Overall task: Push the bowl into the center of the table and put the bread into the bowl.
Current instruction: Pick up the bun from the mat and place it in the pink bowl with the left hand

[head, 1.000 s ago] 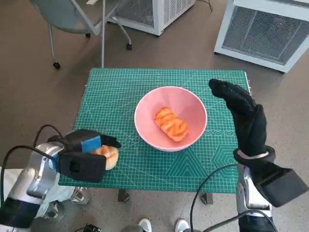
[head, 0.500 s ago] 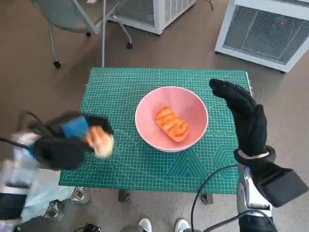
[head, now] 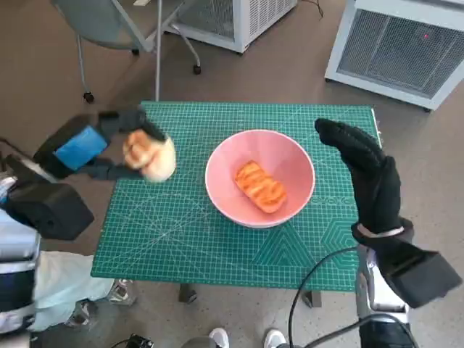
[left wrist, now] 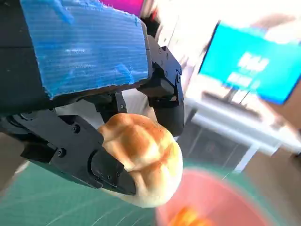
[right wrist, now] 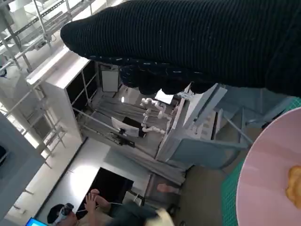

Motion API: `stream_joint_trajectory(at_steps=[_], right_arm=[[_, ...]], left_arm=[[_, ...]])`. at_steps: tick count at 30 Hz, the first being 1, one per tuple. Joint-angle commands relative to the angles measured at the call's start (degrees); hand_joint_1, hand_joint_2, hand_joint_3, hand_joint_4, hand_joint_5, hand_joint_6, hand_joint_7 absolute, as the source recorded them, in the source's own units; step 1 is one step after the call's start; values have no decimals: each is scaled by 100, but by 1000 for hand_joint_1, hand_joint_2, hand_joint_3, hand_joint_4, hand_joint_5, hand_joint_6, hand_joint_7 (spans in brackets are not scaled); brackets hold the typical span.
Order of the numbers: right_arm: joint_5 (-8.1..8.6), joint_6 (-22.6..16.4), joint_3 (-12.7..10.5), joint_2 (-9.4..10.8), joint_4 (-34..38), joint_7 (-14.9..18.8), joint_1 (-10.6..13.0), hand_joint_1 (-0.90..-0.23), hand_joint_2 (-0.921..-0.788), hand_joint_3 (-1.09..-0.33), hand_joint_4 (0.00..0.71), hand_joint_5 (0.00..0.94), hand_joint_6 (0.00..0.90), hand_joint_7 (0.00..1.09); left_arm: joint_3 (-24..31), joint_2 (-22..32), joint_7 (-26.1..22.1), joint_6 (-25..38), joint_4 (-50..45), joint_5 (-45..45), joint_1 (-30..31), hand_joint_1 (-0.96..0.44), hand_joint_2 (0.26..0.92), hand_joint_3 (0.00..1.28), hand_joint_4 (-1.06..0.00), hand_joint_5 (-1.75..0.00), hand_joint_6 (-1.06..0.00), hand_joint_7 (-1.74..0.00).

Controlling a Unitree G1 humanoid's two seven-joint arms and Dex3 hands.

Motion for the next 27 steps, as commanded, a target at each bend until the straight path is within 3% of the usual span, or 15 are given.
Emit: stream_joint_trajectory(at_steps=[1, 8, 14, 24, 26, 27], right_arm=[[62, 42, 12, 1, 73, 72, 62, -721, -921, -809, 127, 4, -1, 377], [95, 79, 4, -13, 8, 88, 107, -721, -921, -810, 126, 3, -1, 375], [71, 106, -14, -31, -92, 55, 172, -720, -921, -812, 125, 2, -1, 372], [20, 151, -74, -48, -281, -31, 291, -710, -921, -816, 128, 4, -1, 368], [24, 170, -86, -51, -330, -48, 318, -708, -921, -816, 130, 4, -1, 368], [25, 180, -89, -52, -352, -57, 330, -708, -921, -816, 130, 5, -1, 368]], left_arm=[[-261, -223, 71, 66, -214, 185, -386, 0, 920, 114, -667, -1248, -553, -1186], [-798, -632, -42, 131, -155, 448, -1025, -1, 920, 134, -630, -1332, -557, -1137], [-1249, -1147, 10, 316, 79, 729, -1471, -1, 920, 116, -666, -1216, -548, -1223], [-1751, -1743, 20, 234, 1026, 972, -1930, 0, 920, 49, -748, -1127, -612, -1153], [-1794, -1812, -28, 239, 1206, 950, -1929, 0, 921, 121, -670, -1211, -526, -1234], [-1812, -1837, -55, 235, 1290, 939, -1923, -12, 912, 123, -581, -1044, -455, -1120]])
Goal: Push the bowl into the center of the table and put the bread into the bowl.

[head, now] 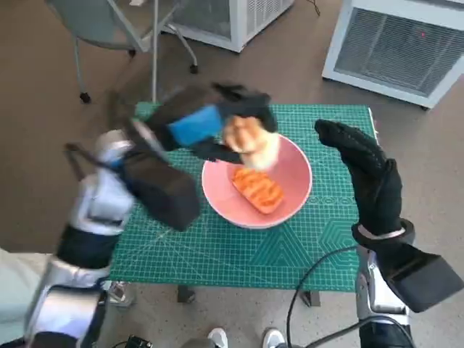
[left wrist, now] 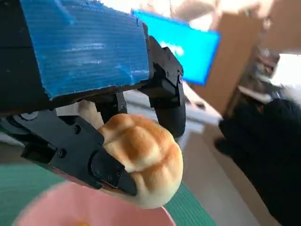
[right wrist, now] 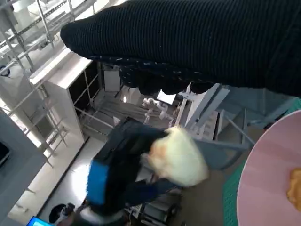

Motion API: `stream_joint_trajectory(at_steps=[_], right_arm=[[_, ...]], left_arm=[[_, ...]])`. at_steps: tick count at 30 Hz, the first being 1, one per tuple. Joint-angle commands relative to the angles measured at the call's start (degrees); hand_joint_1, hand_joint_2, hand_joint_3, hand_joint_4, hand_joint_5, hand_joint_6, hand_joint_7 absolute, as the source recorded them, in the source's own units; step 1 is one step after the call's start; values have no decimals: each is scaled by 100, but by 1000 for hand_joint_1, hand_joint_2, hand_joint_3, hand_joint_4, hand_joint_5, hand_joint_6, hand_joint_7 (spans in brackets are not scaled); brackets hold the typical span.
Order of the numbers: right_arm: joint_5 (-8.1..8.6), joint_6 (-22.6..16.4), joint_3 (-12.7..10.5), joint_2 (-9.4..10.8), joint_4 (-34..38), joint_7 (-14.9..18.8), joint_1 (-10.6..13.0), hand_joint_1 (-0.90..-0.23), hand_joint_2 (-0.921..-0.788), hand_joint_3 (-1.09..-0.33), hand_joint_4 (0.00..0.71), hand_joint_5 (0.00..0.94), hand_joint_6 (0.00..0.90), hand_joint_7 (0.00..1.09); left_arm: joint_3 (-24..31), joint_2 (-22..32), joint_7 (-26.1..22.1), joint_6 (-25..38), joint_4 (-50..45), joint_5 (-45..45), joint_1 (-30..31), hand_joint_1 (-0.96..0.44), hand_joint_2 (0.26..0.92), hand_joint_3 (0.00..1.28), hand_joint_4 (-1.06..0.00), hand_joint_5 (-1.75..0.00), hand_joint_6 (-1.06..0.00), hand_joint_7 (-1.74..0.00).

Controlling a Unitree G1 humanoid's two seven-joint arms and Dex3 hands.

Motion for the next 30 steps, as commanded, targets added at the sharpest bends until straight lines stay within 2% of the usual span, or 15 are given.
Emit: stream_joint_trajectory(at_steps=[1, 2, 3, 5, 8, 15, 30], right_arm=[[-15, 141, -49, -25, -111, -71, 188, -708, -921, -816, 131, 5, -1, 368], [-19, 150, -52, -25, -134, -80, 199, -707, -921, -816, 131, 5, -1, 368], [-27, 158, -59, -26, -156, -95, 210, -707, -921, -816, 131, 5, -1, 367], [-37, 169, -70, -23, -181, -119, 223, -707, -921, -816, 131, 5, -1, 367], [-35, 172, -86, -17, -188, -140, 232, -707, -921, -816, 132, 5, -1, 368], [-52, 185, -112, -6, -180, -194, 226, -706, -921, -815, 133, 5, -1, 368], [11, 262, -185, -28, -249, -193, 200, -704, -921, -808, 137, 6, -1, 364]], left_arm=[[-106, -96, -102, -36, 461, -1, -79, -33, 908, 108, -495, -721, -414, -835], [-124, -103, -137, -58, 534, -12, -76, -70, 907, 82, -384, -462, -365, -580], [-147, -106, -192, -80, 621, -22, -81, -100, 908, 60, -301, -296, -337, -396], [-166, -111, -296, -102, 740, -47, -97, -134, 908, 39, -216, -151, -305, -230], [-167, -123, -416, -101, 811, -83, -116, -203, 909, 23, -154, -50, -287, -110], [-115, -112, -437, -151, 704, -85, 8, -286, 915, 13, -127, -4, -285, -45], [278, 7, -318, -279, 189, -404, 379, -330, 919, 4, -129, -1, -303, -26]])
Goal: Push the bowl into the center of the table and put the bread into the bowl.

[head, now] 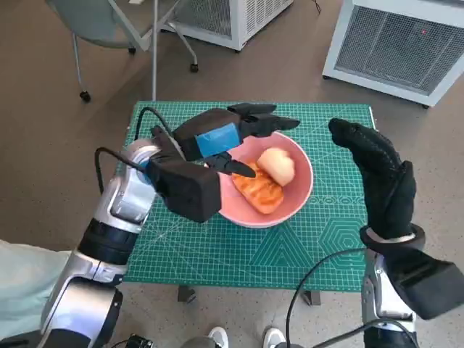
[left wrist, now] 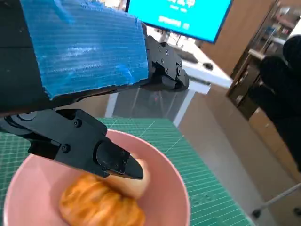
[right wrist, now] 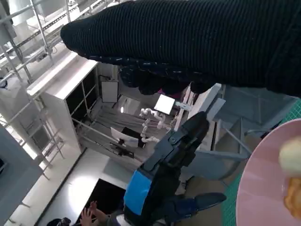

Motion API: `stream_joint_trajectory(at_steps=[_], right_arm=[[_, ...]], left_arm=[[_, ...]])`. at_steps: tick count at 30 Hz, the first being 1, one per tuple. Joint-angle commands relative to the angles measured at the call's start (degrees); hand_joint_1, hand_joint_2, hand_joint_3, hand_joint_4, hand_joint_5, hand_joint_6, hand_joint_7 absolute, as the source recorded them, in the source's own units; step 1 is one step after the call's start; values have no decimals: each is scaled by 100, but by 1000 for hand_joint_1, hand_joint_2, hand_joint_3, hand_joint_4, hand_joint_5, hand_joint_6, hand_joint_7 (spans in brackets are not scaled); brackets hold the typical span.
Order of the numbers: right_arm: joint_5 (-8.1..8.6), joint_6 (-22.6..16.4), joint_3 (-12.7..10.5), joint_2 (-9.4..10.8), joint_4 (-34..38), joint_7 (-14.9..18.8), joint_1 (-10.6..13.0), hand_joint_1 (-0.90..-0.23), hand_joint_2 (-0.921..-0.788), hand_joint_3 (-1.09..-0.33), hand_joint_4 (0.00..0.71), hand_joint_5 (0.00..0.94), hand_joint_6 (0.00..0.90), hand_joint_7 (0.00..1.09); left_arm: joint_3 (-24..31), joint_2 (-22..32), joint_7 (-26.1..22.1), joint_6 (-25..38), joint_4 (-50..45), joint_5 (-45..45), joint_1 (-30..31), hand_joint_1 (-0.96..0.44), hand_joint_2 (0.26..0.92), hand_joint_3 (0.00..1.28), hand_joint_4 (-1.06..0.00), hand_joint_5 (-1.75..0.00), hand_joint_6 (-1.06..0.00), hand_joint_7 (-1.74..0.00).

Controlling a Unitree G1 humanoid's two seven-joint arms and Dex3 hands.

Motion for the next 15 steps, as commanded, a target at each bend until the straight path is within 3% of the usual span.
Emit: stream_joint_trajectory(at_steps=[1, 5, 10, 15], right_arm=[[47, 97, -40, -18, 34, -21, 107, -704, -921, -806, 137, 6, -1, 364], [64, 128, -60, -25, 5, -20, 88, -704, -921, -797, 138, 6, -1, 366], [116, 225, -105, -73, -85, -22, 32, -708, -921, -784, 141, 6, -1, 369], [164, 345, -157, -128, -182, -24, -62, -712, -921, -772, 147, 8, -1, 380]], left_arm=[[250, 74, 79, -100, -267, -256, 140, -331, 919, 4, -129, -1, -304, -25], [488, 35, 230, -281, -382, -500, 253, -336, 917, 2, -132, -2, -318, -28], [1003, -350, 735, -988, -95, -1146, 434, -381, 918, 3, -139, -4, -354, -40], [1307, -834, 795, -1372, 167, -1934, 526, -491, 921, 170, -165, -12, -383, -52]])
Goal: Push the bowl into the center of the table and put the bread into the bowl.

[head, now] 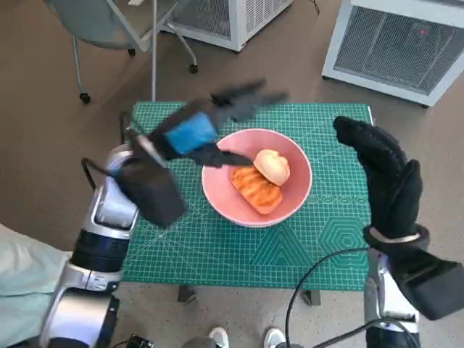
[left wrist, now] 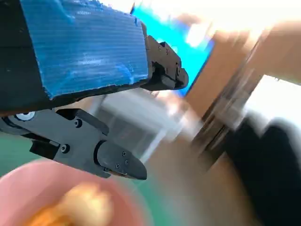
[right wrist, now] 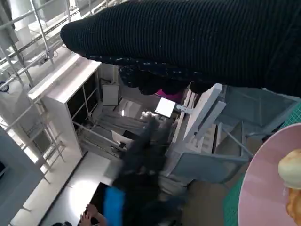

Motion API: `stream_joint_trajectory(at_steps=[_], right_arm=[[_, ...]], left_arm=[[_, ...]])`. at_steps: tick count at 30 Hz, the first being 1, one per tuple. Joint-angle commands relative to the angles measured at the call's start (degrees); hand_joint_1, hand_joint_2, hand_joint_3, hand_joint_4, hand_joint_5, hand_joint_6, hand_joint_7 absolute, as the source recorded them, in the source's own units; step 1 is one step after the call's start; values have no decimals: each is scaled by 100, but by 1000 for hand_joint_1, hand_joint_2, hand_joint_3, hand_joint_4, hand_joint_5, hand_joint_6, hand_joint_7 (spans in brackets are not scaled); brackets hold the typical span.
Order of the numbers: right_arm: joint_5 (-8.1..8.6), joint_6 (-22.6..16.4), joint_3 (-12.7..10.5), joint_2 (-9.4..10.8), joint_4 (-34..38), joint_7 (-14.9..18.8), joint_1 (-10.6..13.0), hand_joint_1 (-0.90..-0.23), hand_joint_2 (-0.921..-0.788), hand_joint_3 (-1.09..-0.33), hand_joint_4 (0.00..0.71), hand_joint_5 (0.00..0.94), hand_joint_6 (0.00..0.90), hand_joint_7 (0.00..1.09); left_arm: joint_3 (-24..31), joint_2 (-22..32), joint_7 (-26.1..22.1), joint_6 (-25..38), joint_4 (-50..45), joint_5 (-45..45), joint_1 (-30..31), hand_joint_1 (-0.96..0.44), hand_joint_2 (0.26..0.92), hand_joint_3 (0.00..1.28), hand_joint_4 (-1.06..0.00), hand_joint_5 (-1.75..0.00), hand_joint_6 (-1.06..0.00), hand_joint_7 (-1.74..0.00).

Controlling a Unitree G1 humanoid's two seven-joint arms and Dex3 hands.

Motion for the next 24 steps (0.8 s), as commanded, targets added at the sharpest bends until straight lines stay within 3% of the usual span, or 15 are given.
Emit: stream_joint_trajectory(at_steps=[1, 4, 11, 24], right_arm=[[51, 207, -72, -101, -92, -35, -73, -711, -921, -768, 148, 9, -1, 385], [37, 268, -102, -123, -136, -53, -164, -707, -921, -763, 152, 9, -1, 399], [-33, 309, -121, -158, -109, -82, -452, -696, -921, -759, 165, 13, -1, 421], [-159, 296, -51, -204, 154, -74, -868, -678, -921, -751, 158, 5, -1, 438]], left_arm=[[283, -489, -10, -288, 216, -798, 162, -511, 921, 217, -169, -13, -372, -46], [396, -701, -139, -270, 282, -1232, 214, -553, 921, 304, -176, -13, -341, -32], [526, -1019, -415, -3, 199, -1892, 378, -624, 921, 367, -184, -13, -307, -17], [650, -1235, -691, -402, 293, -2031, 513, -651, 921, 425, -147, -1, -247, 0]])
